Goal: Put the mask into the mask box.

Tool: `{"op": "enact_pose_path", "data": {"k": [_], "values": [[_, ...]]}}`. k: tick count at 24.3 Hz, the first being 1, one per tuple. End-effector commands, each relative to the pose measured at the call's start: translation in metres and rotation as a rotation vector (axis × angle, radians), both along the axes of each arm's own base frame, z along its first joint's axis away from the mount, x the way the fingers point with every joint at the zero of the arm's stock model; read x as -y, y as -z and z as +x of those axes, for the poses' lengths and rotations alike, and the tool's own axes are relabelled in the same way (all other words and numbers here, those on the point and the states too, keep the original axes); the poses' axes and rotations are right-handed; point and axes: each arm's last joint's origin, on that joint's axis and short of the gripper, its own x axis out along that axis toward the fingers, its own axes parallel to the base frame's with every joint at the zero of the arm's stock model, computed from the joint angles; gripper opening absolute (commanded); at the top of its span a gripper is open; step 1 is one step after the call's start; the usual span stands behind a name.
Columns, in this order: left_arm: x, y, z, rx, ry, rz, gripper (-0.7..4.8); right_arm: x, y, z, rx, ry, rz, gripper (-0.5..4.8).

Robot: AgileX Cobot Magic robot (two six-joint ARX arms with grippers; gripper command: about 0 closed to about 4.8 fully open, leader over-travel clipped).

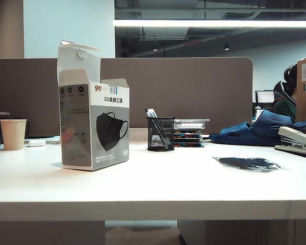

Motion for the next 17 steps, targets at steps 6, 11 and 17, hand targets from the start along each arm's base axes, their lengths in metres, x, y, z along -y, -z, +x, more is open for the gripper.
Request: {"op": "enact_pose_path", "data": {"k": [6, 11, 17], "values": [[-0.0001, -0.0026, -0.0004, 0.015, 0.002, 0.000, -0.06, -0.0003, 0.0007, 0.0003, 0.006, -0.005, 0.001, -0.08], [0.0000, -0.0026, -0.0004, 0.015, 0.002, -0.001, -0.06, -0.0003, 0.0005, 0.0003, 0.008, -0.005, 0.000, -0.08], [0.0000, -0.0049, -0.0008, 0.023, 0.003, -0.001, -0.06, -0.0002, -0.0016, 0.0001, 0.023, -0.003, 0.000, -0.09]]}}
